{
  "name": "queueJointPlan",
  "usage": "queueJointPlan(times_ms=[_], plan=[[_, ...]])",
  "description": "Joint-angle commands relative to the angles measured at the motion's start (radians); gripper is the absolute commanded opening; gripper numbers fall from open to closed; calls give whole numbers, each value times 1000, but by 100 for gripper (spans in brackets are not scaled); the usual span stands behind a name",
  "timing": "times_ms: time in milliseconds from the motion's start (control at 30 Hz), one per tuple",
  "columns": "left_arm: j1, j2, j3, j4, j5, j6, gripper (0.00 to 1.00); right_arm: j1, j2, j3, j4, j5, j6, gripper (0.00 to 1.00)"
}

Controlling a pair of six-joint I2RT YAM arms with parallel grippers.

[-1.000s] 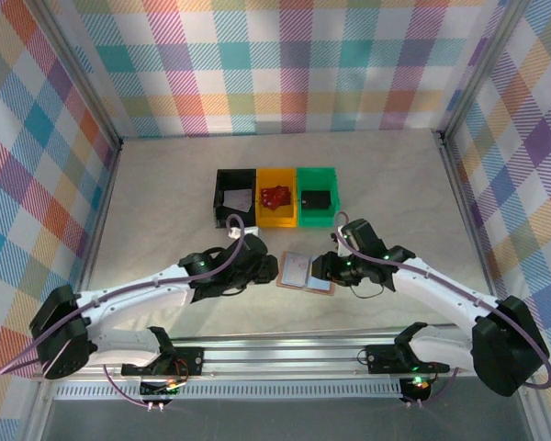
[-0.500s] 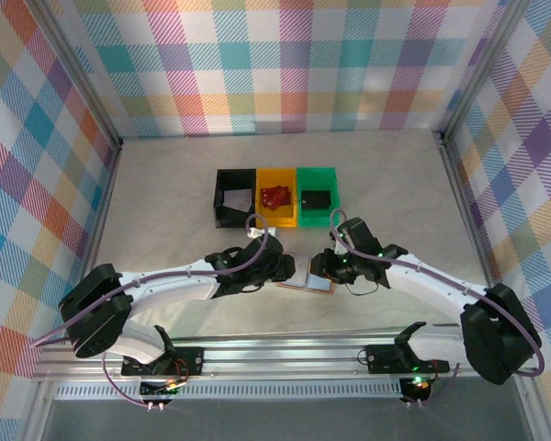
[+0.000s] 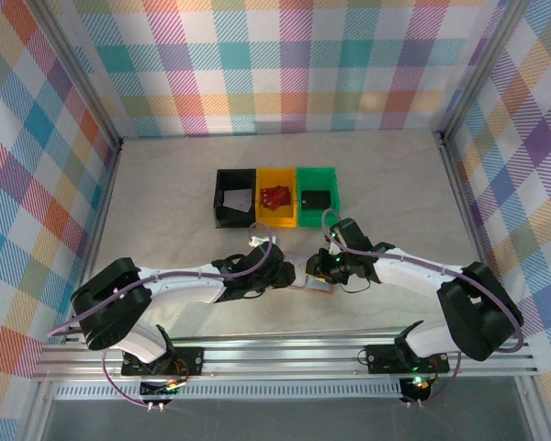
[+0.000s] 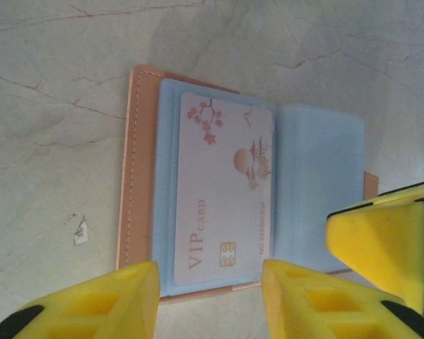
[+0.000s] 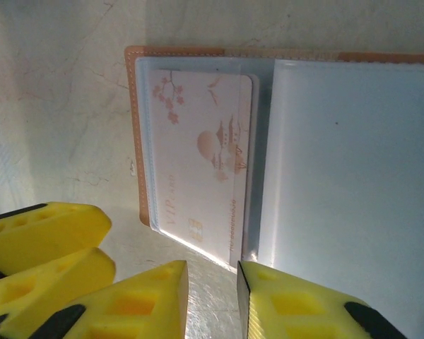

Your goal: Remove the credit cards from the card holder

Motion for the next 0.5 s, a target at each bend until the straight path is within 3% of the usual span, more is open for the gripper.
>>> queueJointPlan(times_ms=[0, 467], plan=[[-3, 21, -18, 45, 13, -16, 43, -5, 21, 21, 30, 5, 20, 24], [-2, 108, -46, 99, 28, -63, 42, -6, 79, 39, 58, 38, 24, 20]])
